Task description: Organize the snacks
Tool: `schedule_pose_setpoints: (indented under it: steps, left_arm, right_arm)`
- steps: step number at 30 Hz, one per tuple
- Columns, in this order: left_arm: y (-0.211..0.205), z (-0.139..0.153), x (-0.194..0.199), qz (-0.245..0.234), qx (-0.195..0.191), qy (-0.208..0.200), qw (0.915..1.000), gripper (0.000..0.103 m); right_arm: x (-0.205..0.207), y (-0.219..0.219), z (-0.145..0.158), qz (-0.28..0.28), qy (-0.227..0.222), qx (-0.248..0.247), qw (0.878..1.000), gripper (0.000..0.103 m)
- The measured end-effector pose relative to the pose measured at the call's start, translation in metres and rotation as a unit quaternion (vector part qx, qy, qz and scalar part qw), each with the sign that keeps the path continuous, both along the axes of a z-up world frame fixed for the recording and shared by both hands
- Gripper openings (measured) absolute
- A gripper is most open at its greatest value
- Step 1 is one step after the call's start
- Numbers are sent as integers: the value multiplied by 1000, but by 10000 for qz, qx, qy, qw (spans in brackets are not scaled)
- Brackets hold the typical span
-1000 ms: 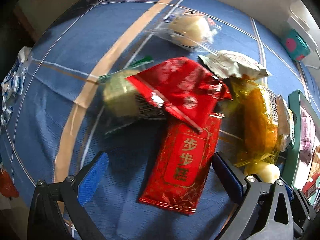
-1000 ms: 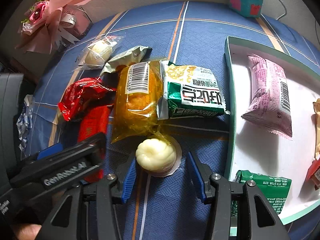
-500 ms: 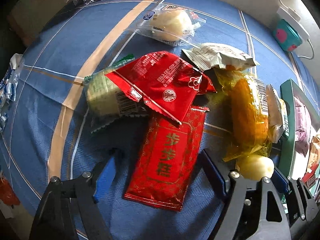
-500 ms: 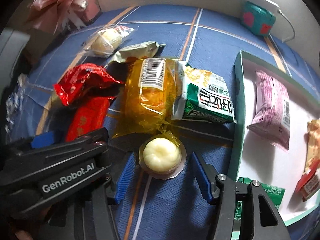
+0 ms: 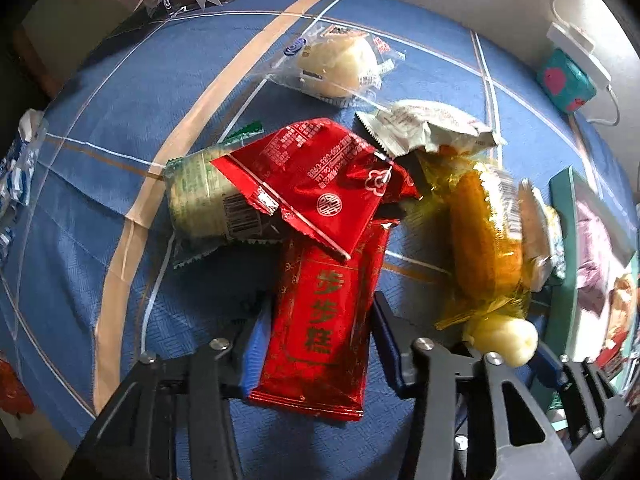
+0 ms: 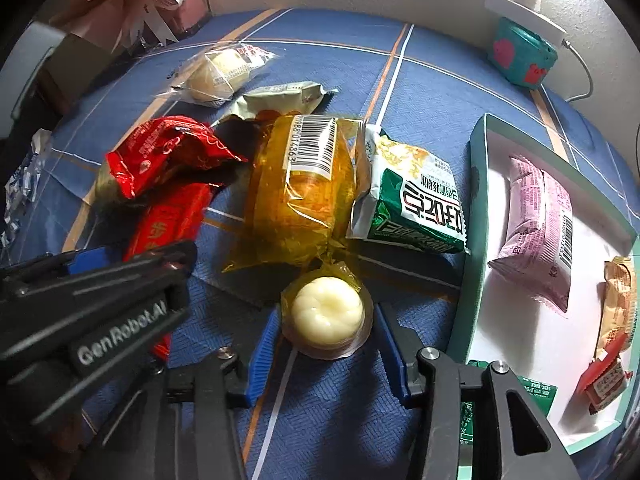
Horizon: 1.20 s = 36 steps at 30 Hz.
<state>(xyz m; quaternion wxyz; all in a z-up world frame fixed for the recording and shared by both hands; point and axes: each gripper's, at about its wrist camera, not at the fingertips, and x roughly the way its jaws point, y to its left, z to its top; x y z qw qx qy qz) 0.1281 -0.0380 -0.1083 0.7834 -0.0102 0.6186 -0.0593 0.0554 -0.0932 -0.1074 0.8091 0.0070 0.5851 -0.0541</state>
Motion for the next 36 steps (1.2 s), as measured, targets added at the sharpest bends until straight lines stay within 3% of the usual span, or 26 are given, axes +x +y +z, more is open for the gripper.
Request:
schedule_pose_setpoints:
  steps: [11, 26, 36]
  left_arm:
    - [15, 7, -2, 2, -417, 16, 9991, 48]
    - [25, 78, -20, -162, -618, -380, 9972, 47]
    - [30, 116, -36, -235, -690, -854, 9937, 47]
  right_arm:
    - [-9, 0, 9, -39, 26, 294, 9996, 50]
    - [-23, -2, 41, -77, 82, 635, 9979, 50]
    - [-37, -19, 78, -228, -222, 771, 9965, 50]
